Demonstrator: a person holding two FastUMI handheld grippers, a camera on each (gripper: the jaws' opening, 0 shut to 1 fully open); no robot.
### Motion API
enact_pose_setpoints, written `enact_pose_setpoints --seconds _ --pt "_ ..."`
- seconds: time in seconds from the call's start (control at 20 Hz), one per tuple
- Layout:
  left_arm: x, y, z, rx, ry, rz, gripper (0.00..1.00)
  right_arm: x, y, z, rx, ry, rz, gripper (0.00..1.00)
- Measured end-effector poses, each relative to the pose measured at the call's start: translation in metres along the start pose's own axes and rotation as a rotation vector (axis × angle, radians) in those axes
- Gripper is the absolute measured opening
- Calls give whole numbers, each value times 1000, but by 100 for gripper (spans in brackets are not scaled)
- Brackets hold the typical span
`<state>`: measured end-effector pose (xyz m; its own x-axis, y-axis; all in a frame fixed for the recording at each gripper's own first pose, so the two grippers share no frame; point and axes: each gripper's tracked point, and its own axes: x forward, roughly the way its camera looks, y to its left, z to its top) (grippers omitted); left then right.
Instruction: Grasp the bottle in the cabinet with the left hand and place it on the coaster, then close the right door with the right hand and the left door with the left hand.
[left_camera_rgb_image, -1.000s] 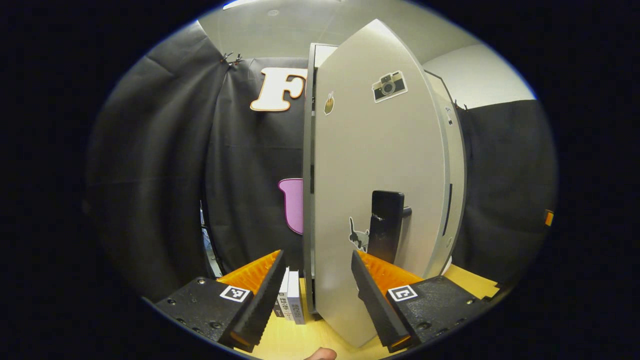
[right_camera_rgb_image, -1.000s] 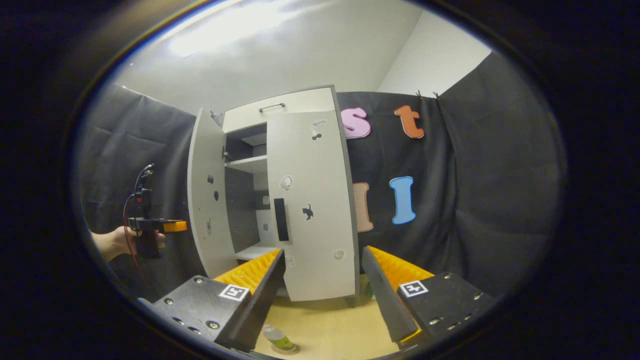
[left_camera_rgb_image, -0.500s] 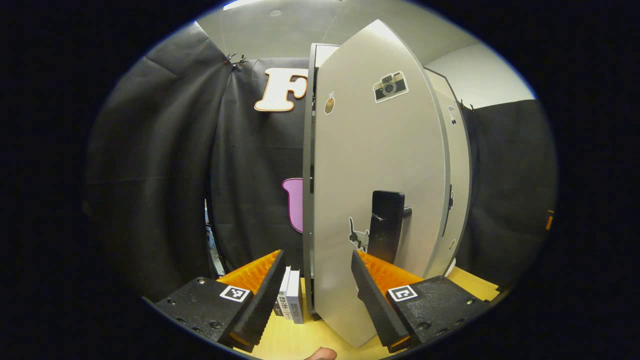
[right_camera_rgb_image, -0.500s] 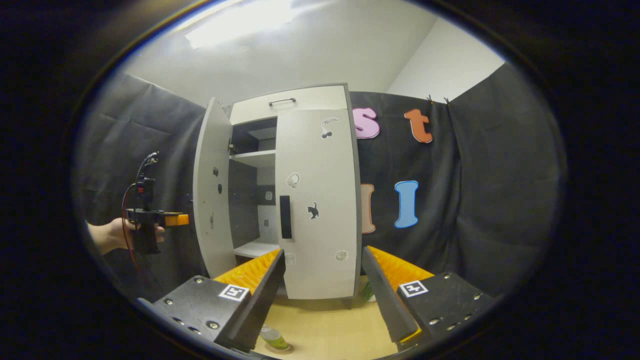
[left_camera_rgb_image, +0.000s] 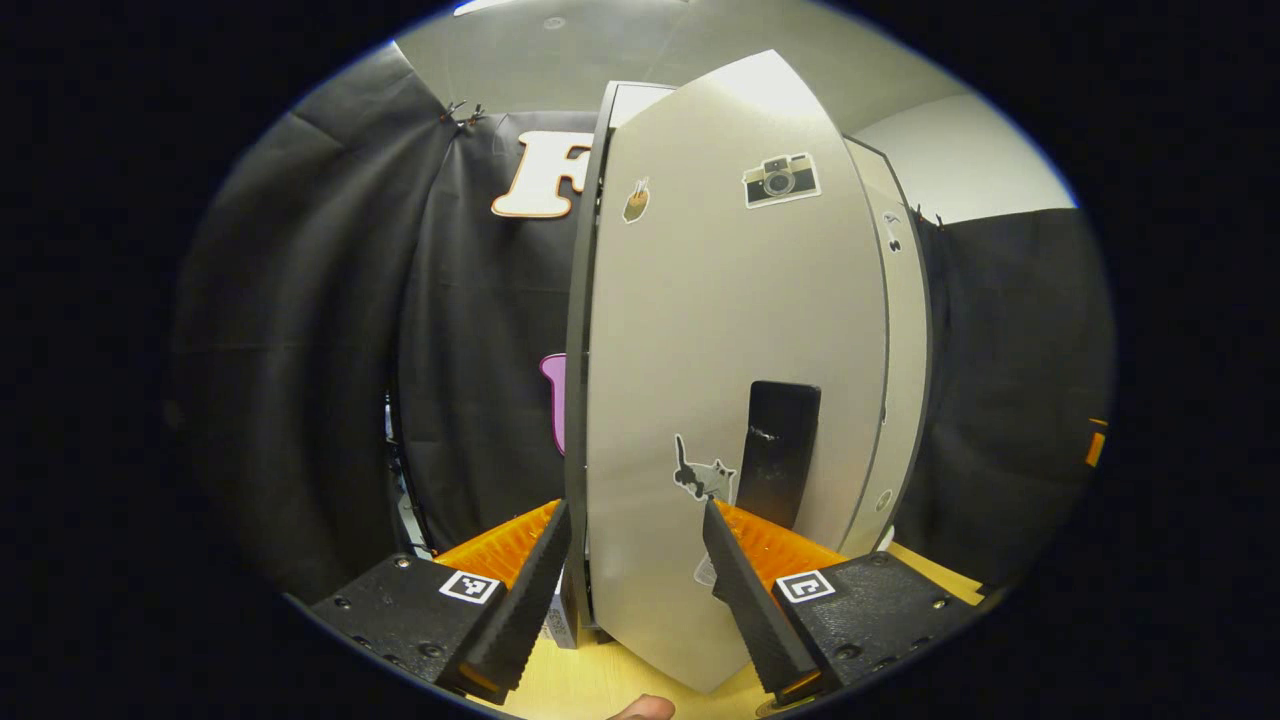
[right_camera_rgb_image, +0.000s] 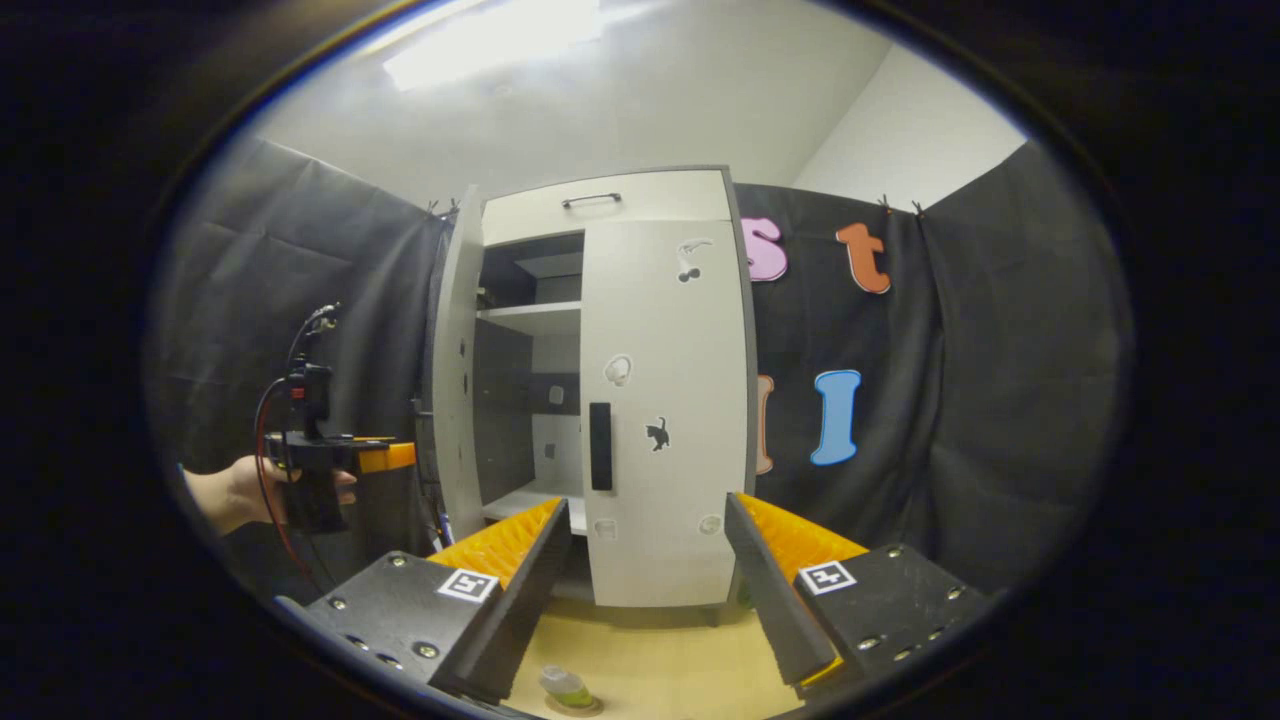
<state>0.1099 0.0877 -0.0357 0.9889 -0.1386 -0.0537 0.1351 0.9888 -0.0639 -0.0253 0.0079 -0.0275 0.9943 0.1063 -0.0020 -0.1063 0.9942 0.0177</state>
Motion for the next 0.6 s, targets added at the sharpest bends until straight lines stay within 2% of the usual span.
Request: enact_pose_setpoints --seconds 0.2,0.25,0.3,0.5,0.6 --pt "8 -16 -3 14 5 -18 88 12 7 -2 -4 12 -1 93" --pt "9 -22 -5 8 7 -29 84 14 10 -2 -4 15 4 93" --pt "10 -30 -7 -1 14 -43 90 14 13 -2 -5 17 8 93" --pt "2 -45 -12 -14 23 -36 91 13 21 -1 -13 11 6 93" --pt "-6 -54 -12 -10 24 -57 93 13 22 -2 -26 13 -1 93"
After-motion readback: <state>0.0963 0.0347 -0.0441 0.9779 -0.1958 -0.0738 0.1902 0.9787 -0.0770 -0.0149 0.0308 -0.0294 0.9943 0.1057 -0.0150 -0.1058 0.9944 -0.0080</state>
